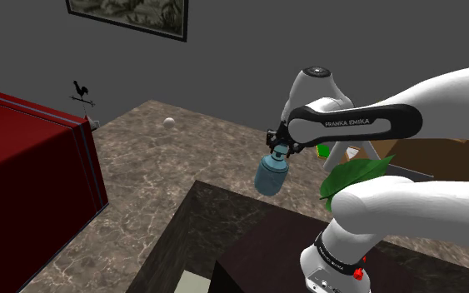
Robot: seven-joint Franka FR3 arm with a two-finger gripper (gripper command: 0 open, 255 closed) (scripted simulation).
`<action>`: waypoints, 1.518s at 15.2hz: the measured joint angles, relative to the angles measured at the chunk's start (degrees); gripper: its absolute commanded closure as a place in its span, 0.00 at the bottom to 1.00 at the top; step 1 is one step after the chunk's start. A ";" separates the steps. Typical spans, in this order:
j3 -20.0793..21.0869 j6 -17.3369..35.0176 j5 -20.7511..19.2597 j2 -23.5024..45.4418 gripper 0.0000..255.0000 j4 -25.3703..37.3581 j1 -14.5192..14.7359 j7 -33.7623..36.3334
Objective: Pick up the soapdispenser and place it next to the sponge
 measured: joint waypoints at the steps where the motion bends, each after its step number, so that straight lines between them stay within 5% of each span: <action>1: -0.10 -0.56 0.03 -0.28 1.00 0.24 0.05 -0.12; 23: -2.43 -18.99 0.06 -4.85 1.00 14.31 0.13 -3.60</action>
